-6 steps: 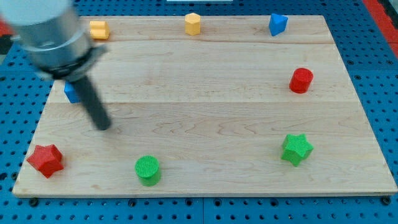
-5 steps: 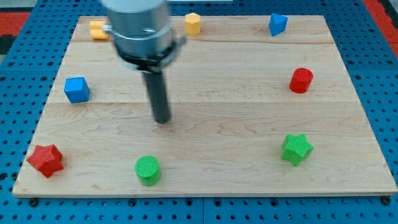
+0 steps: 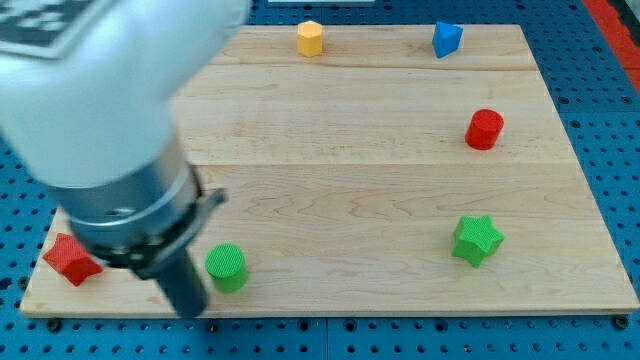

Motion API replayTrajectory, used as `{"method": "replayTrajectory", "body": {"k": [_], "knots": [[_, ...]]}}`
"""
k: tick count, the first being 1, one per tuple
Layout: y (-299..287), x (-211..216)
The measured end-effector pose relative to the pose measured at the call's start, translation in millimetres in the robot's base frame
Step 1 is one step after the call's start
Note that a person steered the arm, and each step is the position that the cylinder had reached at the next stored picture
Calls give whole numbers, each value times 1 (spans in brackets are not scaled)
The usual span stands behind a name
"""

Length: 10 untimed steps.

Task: Push the green circle right and up a bit

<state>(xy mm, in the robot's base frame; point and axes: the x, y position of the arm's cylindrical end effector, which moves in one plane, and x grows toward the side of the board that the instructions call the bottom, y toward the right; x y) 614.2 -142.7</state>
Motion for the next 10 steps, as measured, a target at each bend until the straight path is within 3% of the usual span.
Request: {"method": "replayTrajectory", "body": {"k": [1,2,3,4,5,6,7,8,9,10], "knots": [[-3,-25],[78,-51],[72,-45],[24,-3],[90,4],[103,4],[105,-23],[151,-57],[163,-68],[183,-34]]}}
